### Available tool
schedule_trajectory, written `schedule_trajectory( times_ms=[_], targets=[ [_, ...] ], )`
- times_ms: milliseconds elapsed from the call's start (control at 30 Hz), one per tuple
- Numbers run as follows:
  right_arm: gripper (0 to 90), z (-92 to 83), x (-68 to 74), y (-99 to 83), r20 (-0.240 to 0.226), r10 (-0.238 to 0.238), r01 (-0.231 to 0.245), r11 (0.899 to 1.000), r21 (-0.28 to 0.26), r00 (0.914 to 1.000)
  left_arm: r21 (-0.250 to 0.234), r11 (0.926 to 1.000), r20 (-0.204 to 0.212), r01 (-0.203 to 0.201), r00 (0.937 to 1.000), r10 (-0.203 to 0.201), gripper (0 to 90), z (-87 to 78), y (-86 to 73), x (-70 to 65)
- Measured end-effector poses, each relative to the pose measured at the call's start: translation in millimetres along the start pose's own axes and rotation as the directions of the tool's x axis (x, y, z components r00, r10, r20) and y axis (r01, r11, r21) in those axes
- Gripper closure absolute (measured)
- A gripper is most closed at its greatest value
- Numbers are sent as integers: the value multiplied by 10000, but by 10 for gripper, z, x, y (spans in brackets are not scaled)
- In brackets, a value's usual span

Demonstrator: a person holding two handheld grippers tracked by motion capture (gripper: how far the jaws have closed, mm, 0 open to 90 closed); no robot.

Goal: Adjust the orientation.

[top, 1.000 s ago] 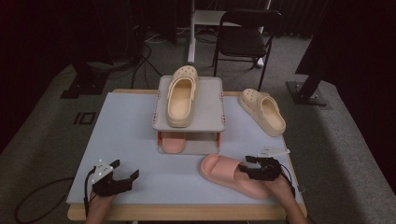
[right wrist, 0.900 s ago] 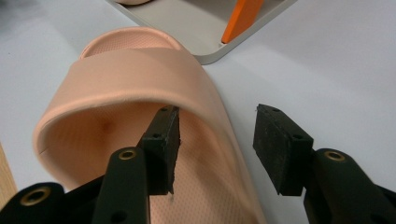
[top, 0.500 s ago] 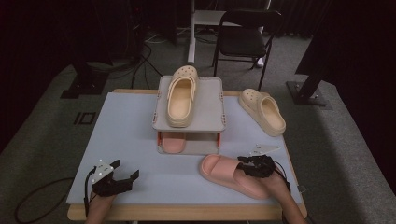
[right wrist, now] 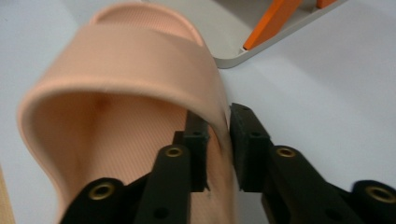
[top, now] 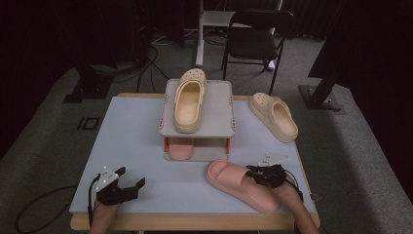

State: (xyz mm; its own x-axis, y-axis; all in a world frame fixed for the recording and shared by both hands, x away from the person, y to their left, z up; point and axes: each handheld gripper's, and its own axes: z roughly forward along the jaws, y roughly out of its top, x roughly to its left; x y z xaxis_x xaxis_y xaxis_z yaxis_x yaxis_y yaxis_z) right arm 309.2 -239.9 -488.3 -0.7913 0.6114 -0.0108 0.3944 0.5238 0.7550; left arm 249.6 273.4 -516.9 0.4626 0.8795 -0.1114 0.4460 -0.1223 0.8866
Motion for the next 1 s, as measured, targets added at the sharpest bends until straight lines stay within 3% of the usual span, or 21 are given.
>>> schedule_trajectory(
  times_ms=[300,733,1000],
  targets=[
    [829,-29,86,133,-46,-180,178,9988,-457,9998,-27,10000,10,22,10000,-22,79,2,3,1],
    [829,77,172,279,-141,7,-19,9963,-858,9999,-90,10000,17,14,10000,-13,79,-8,14,-1],
    [829,149,235,302,428,704,-668,9946,-790,9966,-187,9998,141,5,9999,-3,79,25,37,-25]
  ],
)
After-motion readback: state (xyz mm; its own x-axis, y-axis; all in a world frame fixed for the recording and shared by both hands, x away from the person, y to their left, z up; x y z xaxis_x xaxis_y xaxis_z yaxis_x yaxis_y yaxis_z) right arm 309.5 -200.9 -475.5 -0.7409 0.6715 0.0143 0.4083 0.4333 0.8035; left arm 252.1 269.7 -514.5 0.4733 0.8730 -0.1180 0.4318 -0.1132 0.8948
